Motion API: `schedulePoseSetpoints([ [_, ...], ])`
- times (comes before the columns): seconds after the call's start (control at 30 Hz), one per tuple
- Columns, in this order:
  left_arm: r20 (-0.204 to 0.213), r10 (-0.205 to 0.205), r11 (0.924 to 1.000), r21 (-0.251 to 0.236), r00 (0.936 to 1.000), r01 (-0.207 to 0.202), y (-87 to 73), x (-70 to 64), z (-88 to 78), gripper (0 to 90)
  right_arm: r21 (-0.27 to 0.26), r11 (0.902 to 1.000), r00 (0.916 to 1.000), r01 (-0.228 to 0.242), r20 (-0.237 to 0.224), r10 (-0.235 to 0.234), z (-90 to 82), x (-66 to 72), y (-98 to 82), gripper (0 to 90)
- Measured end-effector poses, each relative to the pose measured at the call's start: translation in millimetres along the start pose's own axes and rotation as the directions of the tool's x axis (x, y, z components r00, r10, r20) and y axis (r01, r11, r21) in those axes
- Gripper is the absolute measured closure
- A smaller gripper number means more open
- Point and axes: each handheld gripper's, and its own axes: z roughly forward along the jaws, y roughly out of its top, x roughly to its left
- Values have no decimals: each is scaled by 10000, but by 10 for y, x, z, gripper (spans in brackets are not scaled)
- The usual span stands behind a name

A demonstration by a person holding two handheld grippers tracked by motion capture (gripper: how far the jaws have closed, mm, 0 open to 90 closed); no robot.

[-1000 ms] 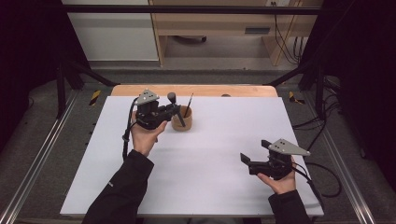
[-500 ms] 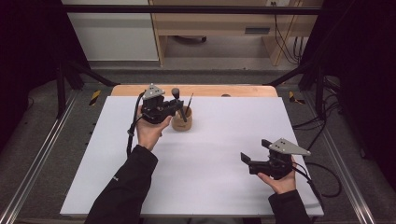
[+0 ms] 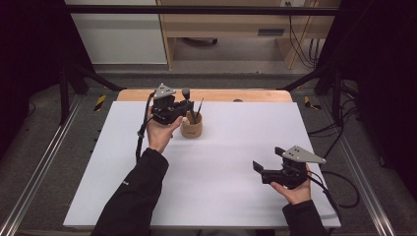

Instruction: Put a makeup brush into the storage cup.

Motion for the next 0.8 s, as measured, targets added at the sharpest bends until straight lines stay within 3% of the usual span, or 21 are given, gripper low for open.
schedulePoseSetpoints([
  [0.8,-611,8,9996,286,9981,9,-73,155,250,773,51,9999,10000,86,-9,-86,3,-4,-2,56],
])
